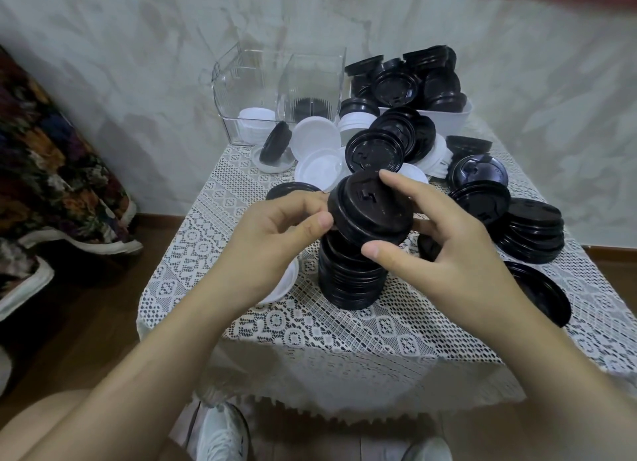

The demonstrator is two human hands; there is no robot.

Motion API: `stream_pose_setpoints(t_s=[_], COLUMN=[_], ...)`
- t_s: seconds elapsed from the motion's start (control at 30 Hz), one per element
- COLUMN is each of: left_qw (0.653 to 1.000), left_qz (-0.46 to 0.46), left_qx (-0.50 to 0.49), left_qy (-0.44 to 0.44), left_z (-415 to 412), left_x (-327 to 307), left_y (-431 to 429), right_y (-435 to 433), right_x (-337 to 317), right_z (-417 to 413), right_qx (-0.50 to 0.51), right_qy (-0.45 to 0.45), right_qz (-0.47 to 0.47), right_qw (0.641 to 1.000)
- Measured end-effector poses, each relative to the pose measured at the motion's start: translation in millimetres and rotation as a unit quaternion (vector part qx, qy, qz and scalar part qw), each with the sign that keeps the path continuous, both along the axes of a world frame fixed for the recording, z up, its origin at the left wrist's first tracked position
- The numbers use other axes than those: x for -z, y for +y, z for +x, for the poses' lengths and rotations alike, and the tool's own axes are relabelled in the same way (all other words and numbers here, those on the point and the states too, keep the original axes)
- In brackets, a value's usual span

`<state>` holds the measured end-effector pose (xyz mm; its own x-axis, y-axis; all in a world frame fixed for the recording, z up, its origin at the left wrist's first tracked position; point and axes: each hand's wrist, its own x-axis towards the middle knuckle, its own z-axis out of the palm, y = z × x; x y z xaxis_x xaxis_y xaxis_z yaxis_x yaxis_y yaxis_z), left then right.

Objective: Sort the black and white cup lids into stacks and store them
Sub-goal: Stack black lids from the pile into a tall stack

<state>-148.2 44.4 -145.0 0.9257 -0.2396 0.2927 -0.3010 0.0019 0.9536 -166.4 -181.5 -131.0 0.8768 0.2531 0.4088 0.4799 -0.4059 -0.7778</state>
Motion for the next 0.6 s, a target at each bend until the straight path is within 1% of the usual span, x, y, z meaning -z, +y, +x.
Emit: stream_pose_setpoints(t_s=[0.07,0.13,0.23,0.27,0.33,0.43,0.5,0.6], left_qw=[0.999,0.999,0.992,0.990,0.989,0.985,0.981,0.981], left_qz=[0.031,0.041,0.105,0.124,0.141,0.167,0.175,0.170], left_qx=[0.011,0.005,-0.049,-0.053,-0.032,0.028,0.069,0.079], left_qy=[-0.014,-0.018,-0.045,-0.044,-0.012,0.033,0.050,0.055], left_z=[1,1,-1,-1,-2,-4,-6,-7], left_x=[2,4,2,1,-1,-1,0,1], left_y=[1,1,2,3,7,10,10,11], right_y=[-1,-2,-5,-5,-6,-5,-4,-3], right_x=[-1,-1,-1,-1,1,3,5,5], right_z=[1,2,4,4,3,2,2,3], right_qx=[0.005,0.006,0.009,0.006,-0.005,-0.016,-0.030,-0.030], right_qy=[0.015,0.027,0.037,0.042,0.050,0.049,0.053,0.071], right_qz=[0.022,0.030,0.026,0.019,-0.002,-0.036,-0.054,-0.064], right_qw=[1.000,0.999,0.999,0.999,0.999,0.998,0.997,0.995])
